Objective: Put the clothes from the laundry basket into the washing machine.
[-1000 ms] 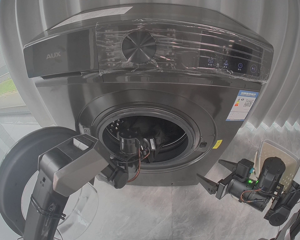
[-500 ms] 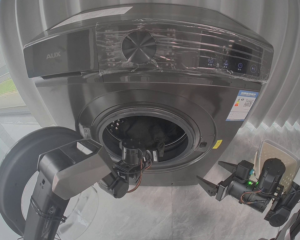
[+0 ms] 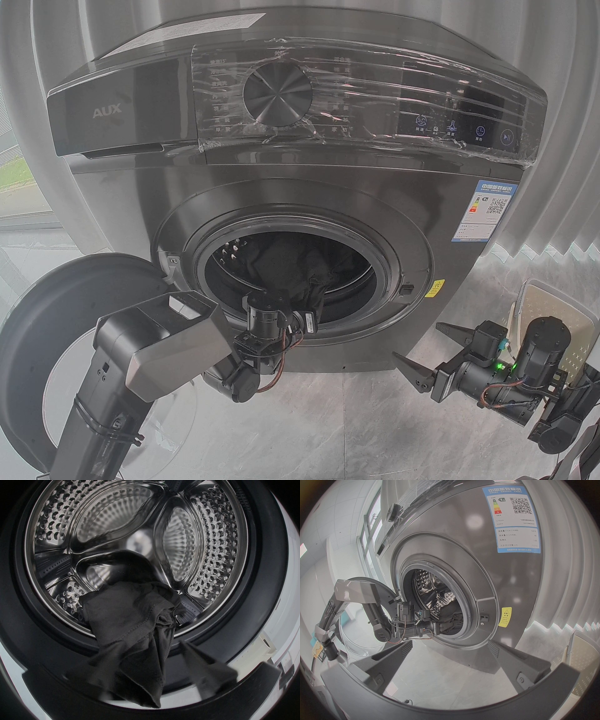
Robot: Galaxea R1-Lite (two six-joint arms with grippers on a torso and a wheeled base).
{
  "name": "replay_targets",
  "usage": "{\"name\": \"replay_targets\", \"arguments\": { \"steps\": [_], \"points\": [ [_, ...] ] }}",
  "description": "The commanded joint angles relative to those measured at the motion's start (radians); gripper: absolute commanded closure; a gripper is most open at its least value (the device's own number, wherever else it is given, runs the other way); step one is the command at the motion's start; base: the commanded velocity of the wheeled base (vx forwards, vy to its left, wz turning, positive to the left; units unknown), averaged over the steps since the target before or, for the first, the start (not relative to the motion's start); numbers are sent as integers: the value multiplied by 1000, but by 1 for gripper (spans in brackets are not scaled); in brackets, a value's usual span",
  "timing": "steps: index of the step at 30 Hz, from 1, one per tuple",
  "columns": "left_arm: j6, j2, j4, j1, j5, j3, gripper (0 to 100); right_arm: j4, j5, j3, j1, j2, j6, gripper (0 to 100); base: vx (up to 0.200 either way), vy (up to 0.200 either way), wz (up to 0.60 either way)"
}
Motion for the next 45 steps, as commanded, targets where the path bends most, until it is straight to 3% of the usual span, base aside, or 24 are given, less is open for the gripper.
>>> {"name": "replay_targets", "arguments": {
  "steps": [1, 10, 22, 24, 31, 35, 36, 39, 40, 41, 45],
  "points": [
    [-2, 15, 0, 1, 1, -18, 100, 0, 0, -3, 1, -2, 0, 0, 0, 0, 0],
    [-3, 11, 0, 3, 7, -63, 100, 0, 0, -7, 7, -7, 0, 0, 0, 0, 0],
    [4, 22, -3, 37, 65, -323, 100, 0, 0, -7, 14, -7, 0, 0, 0, 0, 0],
    [23, 38, -8, 52, 70, -379, 100, 0, 0, -7, 14, -7, 0, 0, 0, 0, 0],
    [27, 36, -28, 41, 70, -303, 100, 0, 0, -7, 14, -7, 0, 0, 0, 0, 0],
    [32, -16, -22, 20, 65, -147, 100, 0, 0, -7, 17, -7, 0, 0, 0, 0, 0],
    [38, -24, -22, 20, 62, -118, 0, 0, 0, -7, 17, -7, 0, 0, 0, 0, 0],
    [92, -47, -42, 12, 57, -32, 0, 0, 0, -7, 19, -7, 0, 0, 0, 0, 0],
    [93, -47, -43, 12, 57, -27, 0, 0, 0, -7, 19, -7, 0, 0, 0, 0, 0],
    [119, -53, -60, 6, 48, 25, 0, 0, 0, -7, 19, -5, 0, 0, 0, 0, 0],
    [130, -45, -63, -3, 1, 69, 0, 0, -2, -7, 24, -2, 1, 0, 0, 0, 0]
  ]
}}
